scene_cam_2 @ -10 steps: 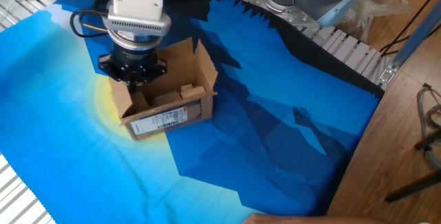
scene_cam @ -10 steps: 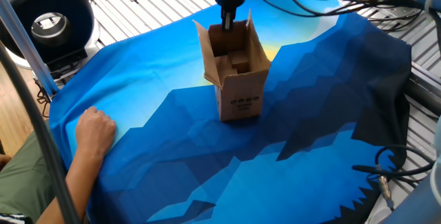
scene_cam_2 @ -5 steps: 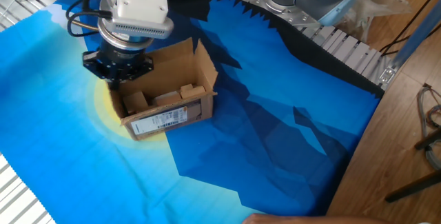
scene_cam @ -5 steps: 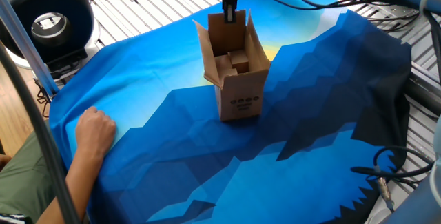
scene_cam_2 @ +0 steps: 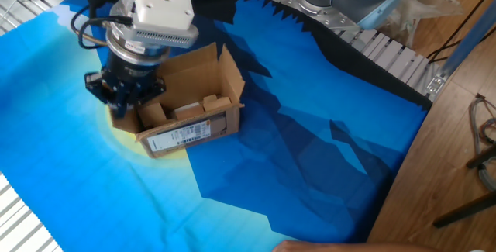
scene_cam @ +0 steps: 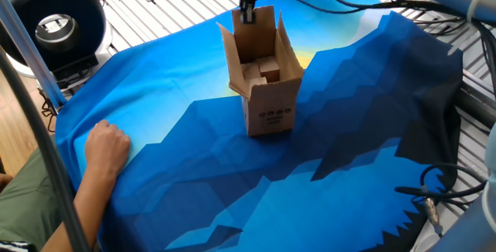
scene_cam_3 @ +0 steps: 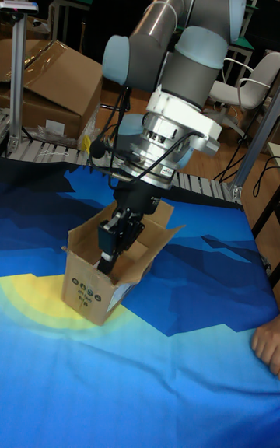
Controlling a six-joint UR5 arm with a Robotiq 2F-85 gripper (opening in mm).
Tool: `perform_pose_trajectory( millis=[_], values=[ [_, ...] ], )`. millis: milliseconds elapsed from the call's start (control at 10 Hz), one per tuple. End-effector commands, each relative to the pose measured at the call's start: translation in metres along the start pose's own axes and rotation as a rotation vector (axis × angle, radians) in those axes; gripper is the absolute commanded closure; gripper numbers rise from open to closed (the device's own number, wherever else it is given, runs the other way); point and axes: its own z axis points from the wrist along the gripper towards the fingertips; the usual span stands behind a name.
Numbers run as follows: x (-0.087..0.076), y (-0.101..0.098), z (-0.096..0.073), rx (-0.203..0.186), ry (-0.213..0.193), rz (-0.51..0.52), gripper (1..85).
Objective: Open a box
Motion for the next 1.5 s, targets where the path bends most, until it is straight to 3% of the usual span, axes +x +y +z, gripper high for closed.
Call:
perform_pose_trajectory(
  millis=[0,600,1000,1100,1300,1400],
  values=[
    [-0.008,0.001,0.012,0.013,-0.051,0.009,84.3],
    [-0.011,0.012,0.028,0.005,-0.084,0.031,84.3],
    [-0.012,0.027,0.033,-0.034,-0.106,0.068,84.3],
    [-0.005,0.03,0.03,-0.057,-0.083,0.078,84.3],
    [0.025,0.029,0.012,-0.098,0.043,0.079,84.3],
    [0.031,0.024,0.002,-0.097,0.085,0.075,84.3]
  ],
)
